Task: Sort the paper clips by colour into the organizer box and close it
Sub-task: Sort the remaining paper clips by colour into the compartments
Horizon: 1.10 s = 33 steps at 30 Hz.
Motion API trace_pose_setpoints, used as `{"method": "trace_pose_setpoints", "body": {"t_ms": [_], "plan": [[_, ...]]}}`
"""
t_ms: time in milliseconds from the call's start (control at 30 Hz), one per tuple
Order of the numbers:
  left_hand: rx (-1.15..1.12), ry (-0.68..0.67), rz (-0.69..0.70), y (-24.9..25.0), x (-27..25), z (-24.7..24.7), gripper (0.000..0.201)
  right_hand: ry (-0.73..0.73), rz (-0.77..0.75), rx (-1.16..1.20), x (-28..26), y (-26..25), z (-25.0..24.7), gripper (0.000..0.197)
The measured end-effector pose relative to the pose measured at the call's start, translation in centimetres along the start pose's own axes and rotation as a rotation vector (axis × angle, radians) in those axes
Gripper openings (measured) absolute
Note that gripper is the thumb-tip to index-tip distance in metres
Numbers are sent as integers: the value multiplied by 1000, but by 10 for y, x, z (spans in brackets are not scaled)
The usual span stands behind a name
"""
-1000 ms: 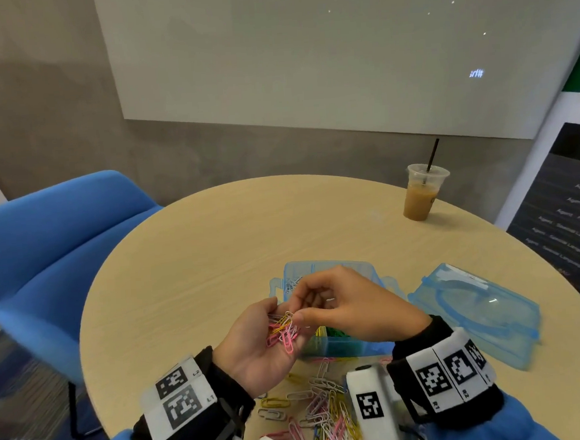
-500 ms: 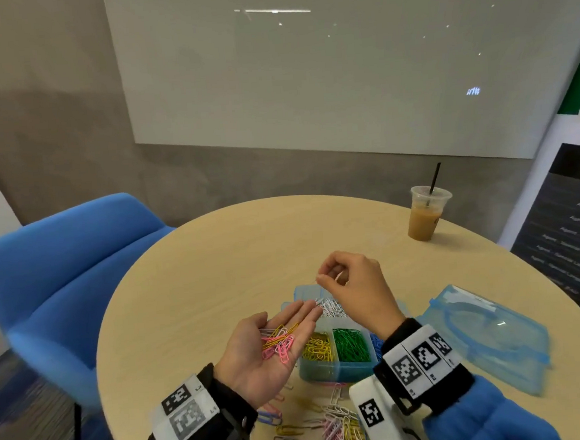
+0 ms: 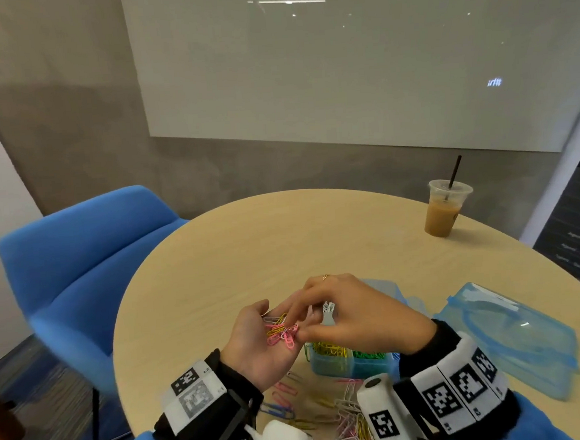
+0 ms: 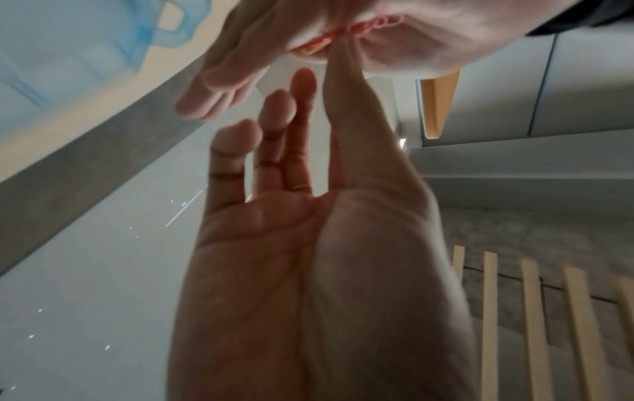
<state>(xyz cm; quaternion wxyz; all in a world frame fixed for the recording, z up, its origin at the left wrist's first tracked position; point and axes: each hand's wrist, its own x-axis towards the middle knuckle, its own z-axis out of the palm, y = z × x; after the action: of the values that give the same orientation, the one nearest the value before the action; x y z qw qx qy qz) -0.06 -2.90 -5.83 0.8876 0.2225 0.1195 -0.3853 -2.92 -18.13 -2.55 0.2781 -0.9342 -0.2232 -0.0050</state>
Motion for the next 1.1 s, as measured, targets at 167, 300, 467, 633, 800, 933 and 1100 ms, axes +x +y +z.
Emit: {"method": "trace_pose_setpoints", "body": {"t_ms": [167, 300, 467, 633, 800, 933, 1100], "plan": [[9, -3, -28, 0, 2, -1, 60, -40, -77, 3, -3, -3, 1, 20], [43, -14, -34, -3, 5, -3, 66, 0, -67, 23, -1, 2, 2, 15], [-40, -7, -63, -10, 4, -1, 49, 108, -61, 102, -4, 7, 0, 8], [-60, 11, -44, -16, -2, 6, 48, 257, 6, 237, -13, 12, -9, 5], [-41, 23, -56, -20, -2, 8, 53, 491, 196, 224, -33, 44, -26, 3], [-23, 29, -59, -25, -2, 7, 52, 596, 363, 24, -49, 79, -37, 7], [2, 28, -60, -29, -1, 7, 53, 478, 411, -139, -56, 86, -38, 8]]}}
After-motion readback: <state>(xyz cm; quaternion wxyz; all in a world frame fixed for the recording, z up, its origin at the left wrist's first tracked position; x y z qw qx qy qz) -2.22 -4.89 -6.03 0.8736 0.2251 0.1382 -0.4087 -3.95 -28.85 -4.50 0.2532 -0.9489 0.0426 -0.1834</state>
